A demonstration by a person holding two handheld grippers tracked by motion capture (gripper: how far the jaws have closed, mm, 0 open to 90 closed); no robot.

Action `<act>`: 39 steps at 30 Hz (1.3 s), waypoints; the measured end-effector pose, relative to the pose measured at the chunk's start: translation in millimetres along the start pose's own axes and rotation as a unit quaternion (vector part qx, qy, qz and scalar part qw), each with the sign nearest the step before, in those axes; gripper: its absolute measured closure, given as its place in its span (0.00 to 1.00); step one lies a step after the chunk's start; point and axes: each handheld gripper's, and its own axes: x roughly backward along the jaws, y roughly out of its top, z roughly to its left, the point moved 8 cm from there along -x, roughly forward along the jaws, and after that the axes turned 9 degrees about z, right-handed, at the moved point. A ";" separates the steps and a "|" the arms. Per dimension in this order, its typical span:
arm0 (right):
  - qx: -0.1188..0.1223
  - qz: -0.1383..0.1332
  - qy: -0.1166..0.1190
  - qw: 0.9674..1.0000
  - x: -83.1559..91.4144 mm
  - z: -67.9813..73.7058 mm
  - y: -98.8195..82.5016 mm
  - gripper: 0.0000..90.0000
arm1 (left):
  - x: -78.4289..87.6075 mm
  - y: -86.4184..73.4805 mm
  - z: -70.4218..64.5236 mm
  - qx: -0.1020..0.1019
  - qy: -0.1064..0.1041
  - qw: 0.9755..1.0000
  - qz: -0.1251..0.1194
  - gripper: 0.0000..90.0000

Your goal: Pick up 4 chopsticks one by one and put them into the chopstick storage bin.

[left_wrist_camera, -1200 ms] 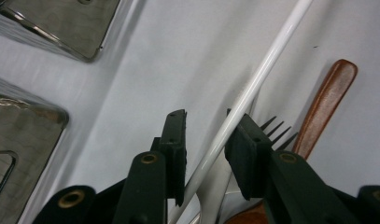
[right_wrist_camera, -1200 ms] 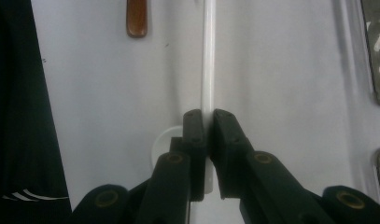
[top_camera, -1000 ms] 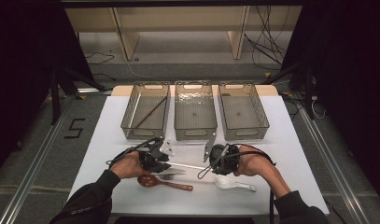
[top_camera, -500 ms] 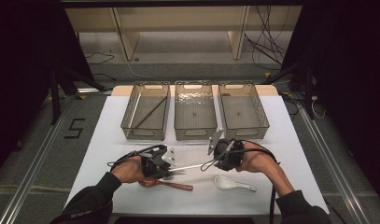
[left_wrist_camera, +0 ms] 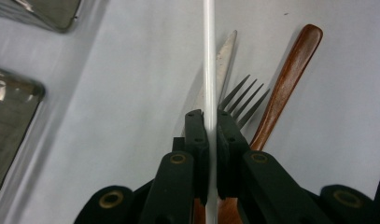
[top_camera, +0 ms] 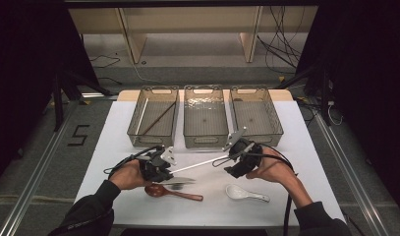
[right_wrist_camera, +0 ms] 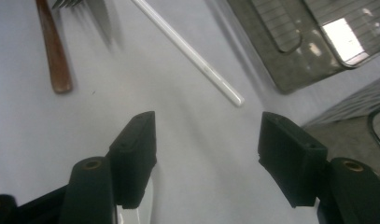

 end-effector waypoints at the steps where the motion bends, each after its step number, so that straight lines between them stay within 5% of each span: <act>1: -0.005 -0.004 -0.004 1.000 0.1 -0.5 -0.7 0.41 | 1.2 0.0 0.9 0.005 -0.001 1.000 -0.002 0.95; 12: -0.055 -0.021 0.012 0.998 -6.5 0.8 -14.1 0.36 | 11.1 -2.5 12.5 0.052 0.001 0.998 -0.026 0.95; 23: -0.075 -0.038 0.005 0.996 -9.8 5.0 -20.1 0.34 | 23.6 -6.7 24.1 0.092 -0.007 0.994 -0.054 0.95; 30: -0.087 -0.041 0.009 0.995 -9.6 6.9 -26.1 0.33 | 33.5 -9.5 33.9 0.116 0.008 0.991 -0.066 0.95; 39: -0.086 -0.036 0.016 0.996 -9.9 16.5 -30.9 0.32 | 43.0 -19.3 55.8 0.161 0.024 0.983 -0.081 0.95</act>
